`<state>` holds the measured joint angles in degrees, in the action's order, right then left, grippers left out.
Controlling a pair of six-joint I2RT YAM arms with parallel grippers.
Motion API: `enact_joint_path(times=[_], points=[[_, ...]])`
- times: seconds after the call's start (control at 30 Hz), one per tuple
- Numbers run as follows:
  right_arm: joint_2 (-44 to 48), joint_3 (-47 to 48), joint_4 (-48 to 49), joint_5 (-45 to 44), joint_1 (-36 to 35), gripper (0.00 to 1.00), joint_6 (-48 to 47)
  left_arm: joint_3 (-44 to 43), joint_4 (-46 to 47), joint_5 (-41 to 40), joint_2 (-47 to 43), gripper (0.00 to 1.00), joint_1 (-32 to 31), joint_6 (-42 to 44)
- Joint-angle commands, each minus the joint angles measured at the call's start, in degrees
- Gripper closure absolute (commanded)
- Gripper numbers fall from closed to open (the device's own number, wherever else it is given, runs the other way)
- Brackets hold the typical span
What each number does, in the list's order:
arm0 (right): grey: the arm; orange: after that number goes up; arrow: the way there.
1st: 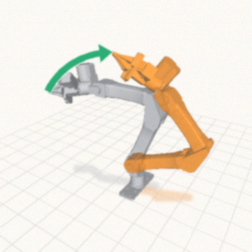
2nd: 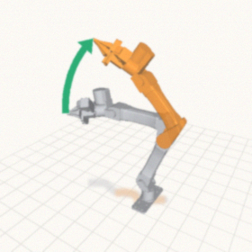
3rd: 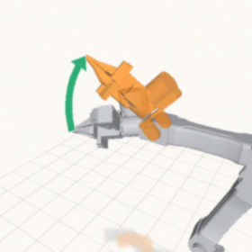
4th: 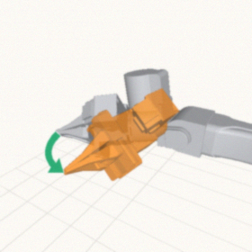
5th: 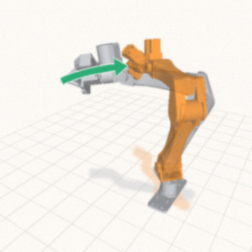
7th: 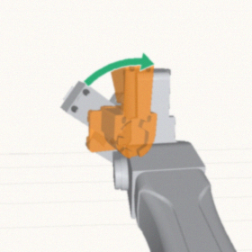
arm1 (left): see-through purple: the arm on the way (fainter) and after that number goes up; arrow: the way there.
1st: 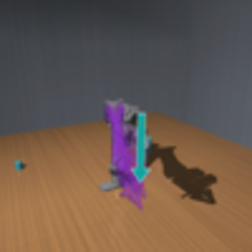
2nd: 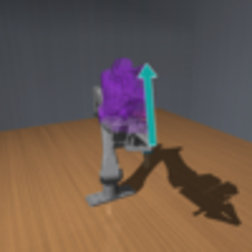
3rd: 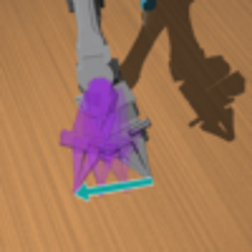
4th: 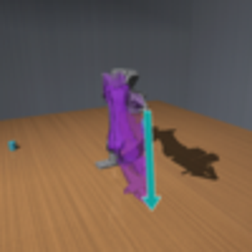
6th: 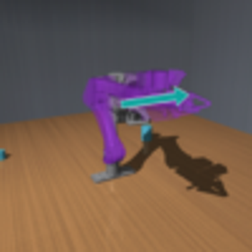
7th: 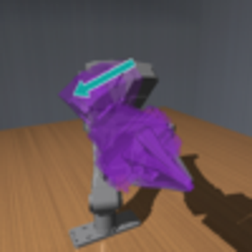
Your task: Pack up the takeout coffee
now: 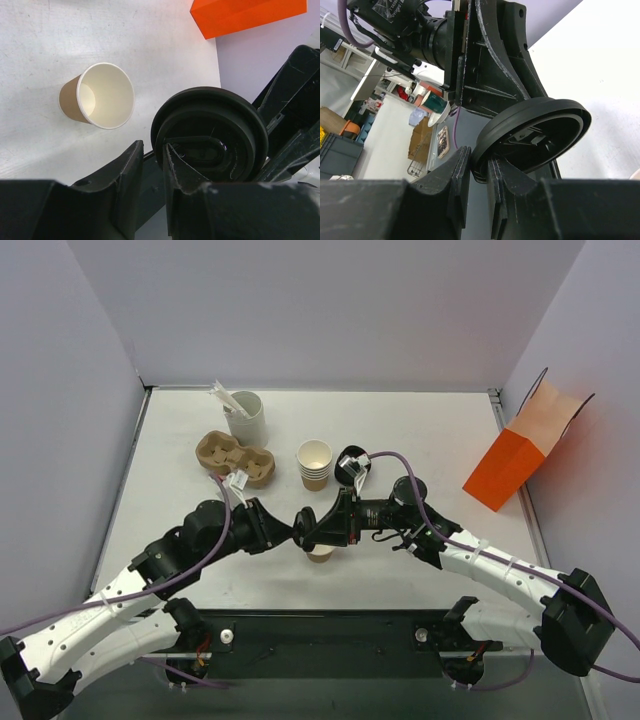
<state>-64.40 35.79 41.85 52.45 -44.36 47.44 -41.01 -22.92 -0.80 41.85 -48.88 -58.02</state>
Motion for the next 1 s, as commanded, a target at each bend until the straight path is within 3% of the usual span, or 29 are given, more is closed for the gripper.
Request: enact_joint_path(times=[0.0, 0.2, 0.37, 0.5, 0.57, 0.63, 0.73, 0.77, 0.9, 0.97], points=[[0.4, 2.0, 7.1, 0.7, -0.6, 0.82, -1.6, 1.2, 2.4, 0.8, -3.2, 0.64, 1.2, -4.4], [-0.7, 0.6, 16.1, 1.4, -0.5, 0.82, 3.8, 6.4, 13.3, 5.1, -7.1, 0.61, 3.0, -8.7], [-3.1, 0.2, 23.5, 2.1, -0.6, 0.82, 8.2, 7.8, 15.6, 7.8, -7.5, 0.66, 4.9, -10.1], [-3.6, 0.2, 24.9, 2.4, -0.5, 0.82, 9.3, 8.2, 15.5, 7.9, -8.5, 0.77, 6.2, -10.0], [-3.7, 0.2, 24.5, 2.4, -0.5, 0.81, 9.1, 8.3, 15.3, 7.7, -9.1, 0.9, 6.7, -10.0], [-3.3, 0.2, 22.0, 2.4, -0.4, 0.79, 7.8, 8.3, 14.8, 7.7, -9.6, 0.99, 7.5, -9.8], [-1.6, 0.5, 13.1, 1.3, 0.3, 0.7, 3.5, 6.5, 11.2, 7.0, -9.5, 1.0, 8.6, -7.6], [-0.9, 0.7, 9.8, 0.8, 1.1, 0.61, 1.8, 5.5, 8.3, 6.8, -9.2, 1.0, 9.0, -5.5], [5.8, 2.0, -17.3, -7.2, 2.8, 0.42, -8.7, -1.1, -1.9, 2.9, -5.3, 1.0, 9.9, 2.5], [8.4, 2.8, -25.5, -14.4, 3.3, 0.34, -13.0, -5.0, -7.2, 1.8, -3.4, 1.0, 10.0, 6.2]])
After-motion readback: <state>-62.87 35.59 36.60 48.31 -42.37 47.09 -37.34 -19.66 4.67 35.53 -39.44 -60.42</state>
